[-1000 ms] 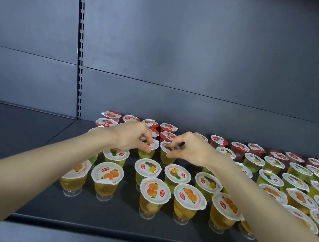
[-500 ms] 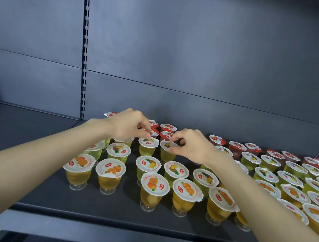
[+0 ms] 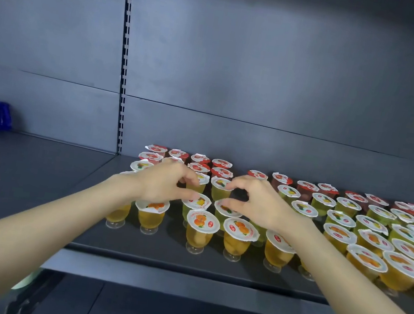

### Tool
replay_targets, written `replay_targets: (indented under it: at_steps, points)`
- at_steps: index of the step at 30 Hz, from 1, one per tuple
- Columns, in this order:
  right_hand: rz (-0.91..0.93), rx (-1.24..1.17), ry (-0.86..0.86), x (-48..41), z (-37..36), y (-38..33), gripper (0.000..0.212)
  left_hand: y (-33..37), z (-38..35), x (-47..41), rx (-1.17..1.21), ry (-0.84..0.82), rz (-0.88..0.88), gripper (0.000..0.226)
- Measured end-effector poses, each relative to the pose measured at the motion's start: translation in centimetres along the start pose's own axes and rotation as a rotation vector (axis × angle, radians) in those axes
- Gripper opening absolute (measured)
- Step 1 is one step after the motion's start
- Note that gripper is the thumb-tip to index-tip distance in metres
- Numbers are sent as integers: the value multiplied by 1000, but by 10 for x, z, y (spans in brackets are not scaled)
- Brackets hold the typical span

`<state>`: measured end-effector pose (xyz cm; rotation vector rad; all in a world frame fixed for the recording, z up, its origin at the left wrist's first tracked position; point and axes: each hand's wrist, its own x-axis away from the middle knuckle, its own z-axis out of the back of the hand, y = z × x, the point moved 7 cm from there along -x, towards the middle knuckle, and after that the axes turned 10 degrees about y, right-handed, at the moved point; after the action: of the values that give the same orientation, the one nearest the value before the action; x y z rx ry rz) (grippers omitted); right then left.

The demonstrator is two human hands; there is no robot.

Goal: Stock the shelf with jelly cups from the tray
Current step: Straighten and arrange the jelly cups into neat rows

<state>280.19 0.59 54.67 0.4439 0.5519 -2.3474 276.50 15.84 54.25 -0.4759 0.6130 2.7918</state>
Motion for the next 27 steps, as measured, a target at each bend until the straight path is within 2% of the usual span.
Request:
replay_targets:
  at_steps: [8,16,27]
  points:
    - [-49,-97,-96,13,-6,3,34,2,-10,4,-1,-151,-13,35]
    - [-64,-146,-158,9,-11,-3,29,1,-13,2,38,-206,-25,34]
    - [-81,-108,-102,-2,-19,1,28,0,-13,-5,-51,-115,-13,35]
